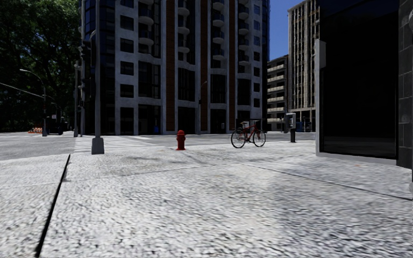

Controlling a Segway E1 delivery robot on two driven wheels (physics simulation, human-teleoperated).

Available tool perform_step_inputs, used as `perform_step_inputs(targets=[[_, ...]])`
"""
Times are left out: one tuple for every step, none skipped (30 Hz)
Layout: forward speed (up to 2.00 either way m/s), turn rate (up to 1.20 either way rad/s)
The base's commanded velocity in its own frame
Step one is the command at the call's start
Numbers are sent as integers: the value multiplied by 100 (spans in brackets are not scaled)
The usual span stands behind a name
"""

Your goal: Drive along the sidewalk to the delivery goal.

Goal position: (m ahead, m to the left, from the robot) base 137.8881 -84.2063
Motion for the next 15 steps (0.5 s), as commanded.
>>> perform_step_inputs(targets=[[200,0],[200,0],[200,0],[200,0],[200,0],[200,0],[200,0],[200,0],[200,0],[200,0],[200,0],[200,0],[200,0],[200,0],[200,0]])
